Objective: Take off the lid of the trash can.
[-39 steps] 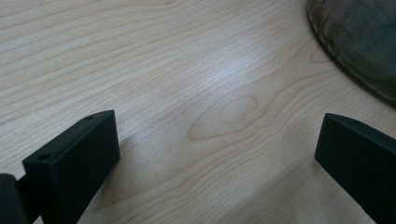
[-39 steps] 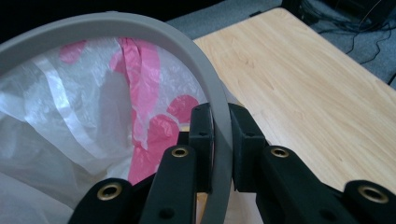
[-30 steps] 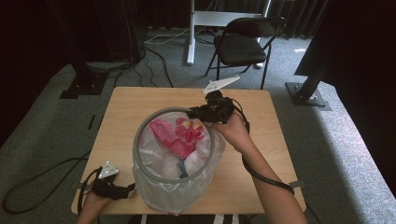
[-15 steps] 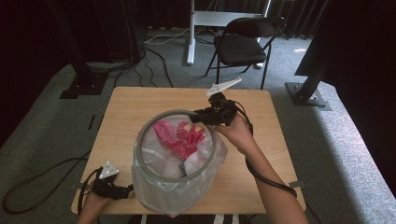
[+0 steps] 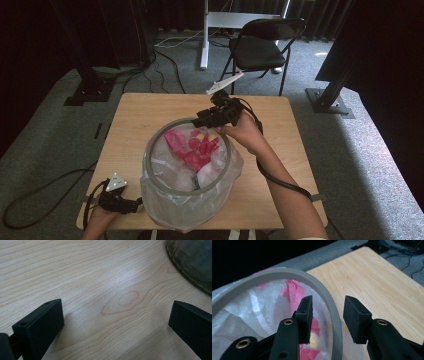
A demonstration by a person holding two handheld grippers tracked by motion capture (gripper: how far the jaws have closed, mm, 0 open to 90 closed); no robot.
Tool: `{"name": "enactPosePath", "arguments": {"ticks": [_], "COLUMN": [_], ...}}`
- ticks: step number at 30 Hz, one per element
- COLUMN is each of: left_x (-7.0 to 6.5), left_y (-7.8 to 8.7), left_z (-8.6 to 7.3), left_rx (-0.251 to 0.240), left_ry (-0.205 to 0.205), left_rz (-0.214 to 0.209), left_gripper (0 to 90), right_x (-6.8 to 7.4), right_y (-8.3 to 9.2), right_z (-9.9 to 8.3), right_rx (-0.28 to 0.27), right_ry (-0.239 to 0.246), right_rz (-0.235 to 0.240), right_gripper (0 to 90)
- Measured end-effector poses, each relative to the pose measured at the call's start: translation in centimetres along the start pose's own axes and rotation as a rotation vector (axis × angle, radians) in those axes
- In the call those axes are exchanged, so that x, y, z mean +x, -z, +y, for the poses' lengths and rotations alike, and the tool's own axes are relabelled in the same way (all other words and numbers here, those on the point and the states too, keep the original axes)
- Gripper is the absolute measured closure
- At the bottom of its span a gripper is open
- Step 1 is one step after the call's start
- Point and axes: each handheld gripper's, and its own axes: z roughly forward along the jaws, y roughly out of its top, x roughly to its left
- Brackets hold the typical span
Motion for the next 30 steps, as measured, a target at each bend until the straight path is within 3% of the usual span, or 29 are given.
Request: {"name": "enactPosePath", "arguments": {"ticks": [5,10,17,30], "left_x": [0.0,0.1,0.1,-0.1], "left_y": [0.0,0.0,0.0,-0.1], "left_z": [0.0,0.0,0.0,0.0], "left_rx": [0.000,-0.001,-0.004,0.003], "left_ry": [0.000,-0.001,0.008,-0.007], "left_rz": [-0.002,-0.002,0.000,0.008], "left_gripper": [0.0,0.0,0.0,0.0], "right_x": [-0.7,-1.1,-1.1,-1.7], "right_y": [-1.1,-1.8,-0.9,1.5], "right_z": [0.8,1.1,1.1,0.8], "right_rx": [0.061,0.091,0.063,-0.017], "right_ry": [0.016,0.016,0.005,-0.073], "right_rz": [0.025,0.067,0.092,0.133], "right_gripper": [58.8,73.9,81.8,82.6]}}
